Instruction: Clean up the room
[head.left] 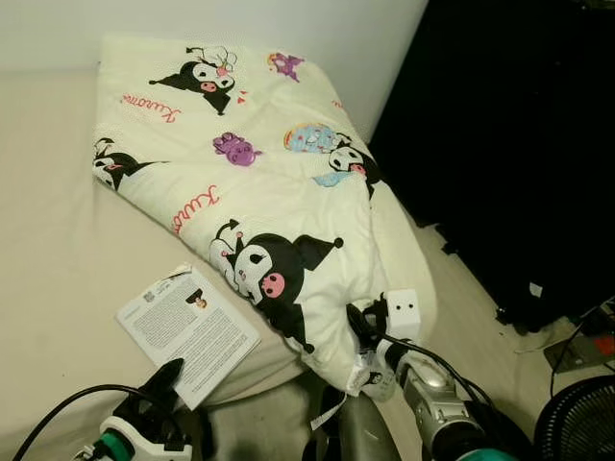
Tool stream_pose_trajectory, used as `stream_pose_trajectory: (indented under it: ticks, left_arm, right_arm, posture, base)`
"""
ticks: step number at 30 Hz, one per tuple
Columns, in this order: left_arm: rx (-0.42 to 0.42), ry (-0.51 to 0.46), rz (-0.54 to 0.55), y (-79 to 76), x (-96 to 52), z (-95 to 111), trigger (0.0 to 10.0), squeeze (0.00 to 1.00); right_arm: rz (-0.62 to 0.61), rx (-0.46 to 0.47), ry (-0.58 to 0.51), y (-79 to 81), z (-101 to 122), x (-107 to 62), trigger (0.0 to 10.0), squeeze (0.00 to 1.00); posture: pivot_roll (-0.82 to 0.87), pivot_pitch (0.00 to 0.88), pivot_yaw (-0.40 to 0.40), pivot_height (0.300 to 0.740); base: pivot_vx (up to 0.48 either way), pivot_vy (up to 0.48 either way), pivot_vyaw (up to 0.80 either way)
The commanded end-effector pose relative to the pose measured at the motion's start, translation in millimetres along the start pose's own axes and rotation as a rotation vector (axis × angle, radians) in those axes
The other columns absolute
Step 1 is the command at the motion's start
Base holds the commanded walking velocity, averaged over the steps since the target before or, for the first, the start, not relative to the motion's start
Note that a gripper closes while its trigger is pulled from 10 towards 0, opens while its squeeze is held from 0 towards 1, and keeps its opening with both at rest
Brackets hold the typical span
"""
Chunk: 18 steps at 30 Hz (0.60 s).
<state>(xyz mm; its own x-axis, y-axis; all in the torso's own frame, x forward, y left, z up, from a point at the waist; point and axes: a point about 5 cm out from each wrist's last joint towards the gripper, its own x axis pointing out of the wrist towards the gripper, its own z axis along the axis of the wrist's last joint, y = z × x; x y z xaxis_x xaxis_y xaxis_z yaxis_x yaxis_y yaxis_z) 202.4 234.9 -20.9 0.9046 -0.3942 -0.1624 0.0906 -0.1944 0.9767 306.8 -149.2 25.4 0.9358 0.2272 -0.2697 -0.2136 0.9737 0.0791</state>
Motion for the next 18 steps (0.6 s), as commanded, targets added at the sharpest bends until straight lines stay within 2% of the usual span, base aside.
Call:
stream_pose_trajectory:
  ticks: [1,3,6,9,10,11,14,16,18]
  left_arm:
    - [-0.024,-0.011,0.02,3.0,1.2,-1,0.0,0.0]
    - [-0.024,-0.011,0.02,3.0,1.2,-1,0.0,0.0]
    - [-0.071,-0.039,0.066,12.0,6.6,1,0.0,0.0]
    - [-0.173,-0.101,0.189,38.9,21.4,4,0.0,0.0]
    - [-0.173,-0.101,0.189,38.9,21.4,4,0.0,0.0]
    - [-0.193,-0.116,0.225,48.8,26.9,4,0.0,0.0]
    - [-0.206,-0.127,0.253,57.9,32.7,2,0.0,0.0]
    - [-0.208,-0.12,0.235,57.3,34.9,-1,0.0,0.0]
    - [-0.218,-0.091,0.169,49.9,35.4,-6,0.0,0.0]
  right_arm:
    - [-0.01,-0.008,0.02,-5.0,-2,-1.3,10.0,0.0]
    - [-0.01,-0.008,0.02,-5.0,-2,-1.3,10.0,0.0]
    - [-0.009,-0.006,0.018,-3.7,-1,-0.1,10.0,0.0]
    - [-0.007,0.0,0.017,-0.6,-1,0.6,10.0,0.0]
    - [-0.007,0.0,0.017,-0.6,-1,0.6,10.0,0.0]
    - [-0.007,0.002,0.019,0.0,-2,0.6,10.0,0.0]
    - [-0.006,0.005,0.021,1.0,-3,0.7,10.0,0.0]
    - [-0.006,0.008,0.021,2.2,-3,1.1,10.0,0.0]
    - [-0.005,0.014,0.02,4.6,-3,1.7,10.0,0.0]
  posture:
    - [0.06,0.104,-0.11,0.587]
    - [0.06,0.104,-0.11,0.587]
    - [0.06,0.102,-0.105,0.587]
    - [0.07,0.098,-0.101,0.587]
    - [0.07,0.098,-0.101,0.587]
    - [0.08,0.098,-0.097,0.587]
    - [0.08,0.097,-0.093,0.587]
    - [0.09,0.096,-0.09,0.587]
    - [0.08,0.096,-0.082,0.587]
  base:
    - [0.0,0.0,0.0]
    - [0.0,0.0,0.0]
    - [0.0,0.0,0.0]
    - [0.0,0.0,0.0]
    - [0.0,0.0,0.0]
    - [0.0,0.0,0.0]
    - [0.0,0.0,0.0]
    - [0.0,0.0,0.0]
    - [0.0,0.0,0.0]
